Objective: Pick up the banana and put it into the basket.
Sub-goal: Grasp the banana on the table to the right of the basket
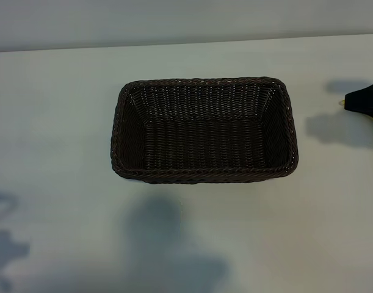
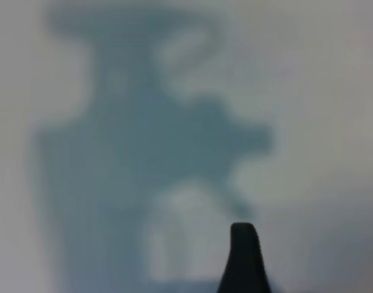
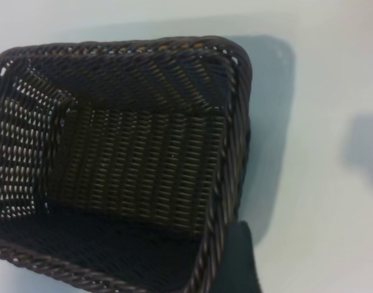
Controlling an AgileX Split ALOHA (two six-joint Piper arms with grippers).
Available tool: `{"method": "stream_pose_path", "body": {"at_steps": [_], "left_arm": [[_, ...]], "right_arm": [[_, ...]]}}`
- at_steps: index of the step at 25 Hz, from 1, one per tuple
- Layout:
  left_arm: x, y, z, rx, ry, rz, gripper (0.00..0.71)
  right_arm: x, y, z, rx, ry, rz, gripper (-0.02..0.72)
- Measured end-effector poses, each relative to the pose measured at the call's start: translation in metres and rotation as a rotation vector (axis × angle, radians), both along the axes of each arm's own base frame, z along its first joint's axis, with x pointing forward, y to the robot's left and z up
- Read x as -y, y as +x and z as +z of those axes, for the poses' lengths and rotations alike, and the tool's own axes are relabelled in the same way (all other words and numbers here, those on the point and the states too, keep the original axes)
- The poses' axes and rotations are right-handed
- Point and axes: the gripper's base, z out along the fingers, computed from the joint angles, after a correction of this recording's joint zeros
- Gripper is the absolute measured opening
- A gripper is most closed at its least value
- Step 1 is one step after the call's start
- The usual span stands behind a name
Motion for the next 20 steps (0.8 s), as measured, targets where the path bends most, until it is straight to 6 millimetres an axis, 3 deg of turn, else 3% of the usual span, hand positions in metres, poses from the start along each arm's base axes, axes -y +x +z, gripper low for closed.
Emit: {"method": "stream_pose_path", "body": {"at_steps": [13,20], "left_arm": [[0.005,-0.058,0.006,0.406,0.026,0.005,0.570],[0.006,-0.061,0.005,0.425,0.027,0.005,0.570]], "right_arm": [[0.008,0.003,-0.003,0.010,-0.081,-0.063,0.581],[0.025,0.015,-0.014,0.013,-0.242,-0.131,0.581]]}}
